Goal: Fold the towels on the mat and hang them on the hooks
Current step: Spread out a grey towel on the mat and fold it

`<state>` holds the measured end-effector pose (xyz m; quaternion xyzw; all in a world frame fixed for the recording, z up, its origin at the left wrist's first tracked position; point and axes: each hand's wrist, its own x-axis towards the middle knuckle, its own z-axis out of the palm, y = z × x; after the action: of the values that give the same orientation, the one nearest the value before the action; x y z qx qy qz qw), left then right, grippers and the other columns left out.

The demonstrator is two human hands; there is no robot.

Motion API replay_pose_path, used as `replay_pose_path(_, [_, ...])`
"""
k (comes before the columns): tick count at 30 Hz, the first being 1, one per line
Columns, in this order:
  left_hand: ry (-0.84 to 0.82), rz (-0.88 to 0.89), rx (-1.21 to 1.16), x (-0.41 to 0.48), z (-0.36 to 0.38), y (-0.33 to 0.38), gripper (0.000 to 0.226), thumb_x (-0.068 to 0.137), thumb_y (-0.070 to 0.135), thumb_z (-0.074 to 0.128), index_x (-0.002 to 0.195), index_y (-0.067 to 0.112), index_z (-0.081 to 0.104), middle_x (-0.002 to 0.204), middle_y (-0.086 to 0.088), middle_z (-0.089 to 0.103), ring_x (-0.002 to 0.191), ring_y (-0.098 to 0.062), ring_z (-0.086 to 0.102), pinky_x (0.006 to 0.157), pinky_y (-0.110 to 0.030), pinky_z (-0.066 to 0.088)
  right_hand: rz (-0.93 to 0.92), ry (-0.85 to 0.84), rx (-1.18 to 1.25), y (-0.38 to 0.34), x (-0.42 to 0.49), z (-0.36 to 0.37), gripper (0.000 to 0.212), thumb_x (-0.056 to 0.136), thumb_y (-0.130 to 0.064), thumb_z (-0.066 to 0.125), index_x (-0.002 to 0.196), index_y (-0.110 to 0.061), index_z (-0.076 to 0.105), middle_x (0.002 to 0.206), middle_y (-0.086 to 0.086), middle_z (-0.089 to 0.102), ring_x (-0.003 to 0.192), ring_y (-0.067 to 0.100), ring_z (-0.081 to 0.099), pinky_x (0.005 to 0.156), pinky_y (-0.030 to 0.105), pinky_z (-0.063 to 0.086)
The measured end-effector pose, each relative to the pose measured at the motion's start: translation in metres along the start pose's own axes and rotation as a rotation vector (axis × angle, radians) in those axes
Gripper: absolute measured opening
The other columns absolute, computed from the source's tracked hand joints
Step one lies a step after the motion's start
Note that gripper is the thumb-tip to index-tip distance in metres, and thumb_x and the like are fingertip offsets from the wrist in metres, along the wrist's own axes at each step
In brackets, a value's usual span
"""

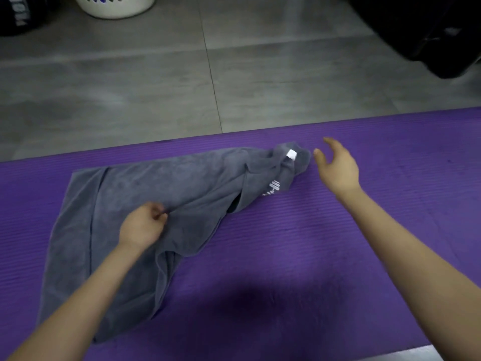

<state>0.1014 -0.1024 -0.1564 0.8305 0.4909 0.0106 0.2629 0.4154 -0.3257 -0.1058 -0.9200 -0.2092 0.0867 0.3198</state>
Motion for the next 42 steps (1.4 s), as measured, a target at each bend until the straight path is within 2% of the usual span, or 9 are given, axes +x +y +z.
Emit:
replay_pose_path(6, [0.034,0.41,0.18,-0.023,0.026,0.021,0.056,0.077,0.054,0.048,0.109,0.013,0.067,0.1,-0.011,0.068,0.09,-0.034,0.062,0.082,-0.039,0.05,0.156,-0.087,-0.049,0.012,-0.084,0.06,0.059,0.09,-0.048,0.052,0.139,-0.017,0.035,0.125,0.012,0.059,0.114,0.033,0.056,0.088,0.041,0.043])
replay_pose_path(9, [-0.044,0.411,0.236,-0.025,0.038,0.022,0.048,0.077,0.037,0.07,0.119,0.015,0.063,0.108,-0.009,0.065,0.099,-0.034,0.06,0.082,-0.04,0.051,0.275,-0.071,0.004,-0.002,-0.081,0.075,0.066,0.088,-0.053,0.052,0.141,-0.019,0.031,0.122,0.01,0.061,0.114,0.033,0.056,0.088,0.041,0.043])
replay_pose_path(17, [0.167,0.503,0.068,-0.018,0.042,0.022,0.027,0.057,0.007,0.085,0.078,0.016,0.071,0.066,-0.001,0.069,0.052,-0.021,0.063,0.054,-0.028,0.05,0.133,0.042,-0.176,-0.062,-0.052,0.111,0.066,0.078,-0.063,0.058,0.123,-0.017,0.047,0.11,0.007,0.063,0.101,0.032,0.06,0.079,0.04,0.046])
replay_pose_path(22, [0.009,0.317,-0.093,-0.023,0.025,0.034,0.014,0.082,0.021,0.068,0.096,0.021,0.07,0.083,0.004,0.071,0.079,-0.012,0.065,0.069,-0.024,0.046,0.135,0.014,-0.252,-0.062,-0.038,0.106,0.033,0.087,-0.029,0.058,0.119,-0.019,0.056,0.104,0.011,0.067,0.098,0.033,0.061,0.076,0.035,0.044])
replay_pose_path(28, [-0.41,0.296,-0.316,-0.031,-0.006,0.066,0.017,0.079,0.021,0.072,0.078,0.036,0.064,0.073,0.01,0.068,0.071,-0.007,0.064,0.078,-0.032,0.052,0.027,0.137,-0.239,-0.033,-0.062,0.004,0.033,0.086,-0.034,0.063,0.119,-0.027,0.063,0.109,0.008,0.068,0.106,0.033,0.059,0.081,0.037,0.045])
replay_pose_path(32, [-0.66,0.42,-0.041,-0.055,-0.009,0.108,0.012,0.084,0.017,0.066,0.088,0.029,0.066,0.071,0.01,0.067,0.061,-0.003,0.061,0.076,-0.029,0.052,0.037,0.123,-0.259,0.018,-0.082,-0.083,0.029,0.084,-0.028,0.067,0.113,-0.027,0.068,0.093,0.008,0.068,0.098,0.033,0.061,0.075,0.035,0.043])
replay_pose_path(35, [-0.799,0.535,0.348,-0.065,-0.008,0.134,0.026,0.089,0.024,0.059,0.114,0.02,0.063,0.109,0.004,0.067,0.095,-0.006,0.061,0.087,-0.02,0.044,0.154,-0.022,-0.335,0.08,-0.078,-0.128,0.029,0.082,-0.021,0.069,0.11,-0.027,0.069,0.088,0.008,0.067,0.095,0.034,0.063,0.077,0.037,0.046])
replay_pose_path(38, [-0.806,0.549,0.557,-0.059,-0.009,0.166,0.031,0.092,0.027,0.054,0.12,0.017,0.06,0.122,0.0,0.061,0.11,-0.013,0.056,0.091,-0.02,0.039,0.27,-0.222,-0.487,0.141,-0.068,-0.149,0.033,0.083,-0.009,0.063,0.112,-0.024,0.068,0.107,0.008,0.068,0.102,0.031,0.061,0.085,0.041,0.05])
replay_pose_path(42, [-0.686,0.541,0.613,-0.033,0.007,0.215,0.031,0.094,0.029,0.051,0.121,0.018,0.058,0.125,0.002,0.059,0.114,-0.014,0.054,0.091,-0.02,0.038,0.297,-0.065,-0.403,0.175,-0.046,-0.142,0.03,0.088,-0.025,0.06,0.117,-0.018,0.065,0.115,0.01,0.066,0.108,0.031,0.06,0.087,0.039,0.046])
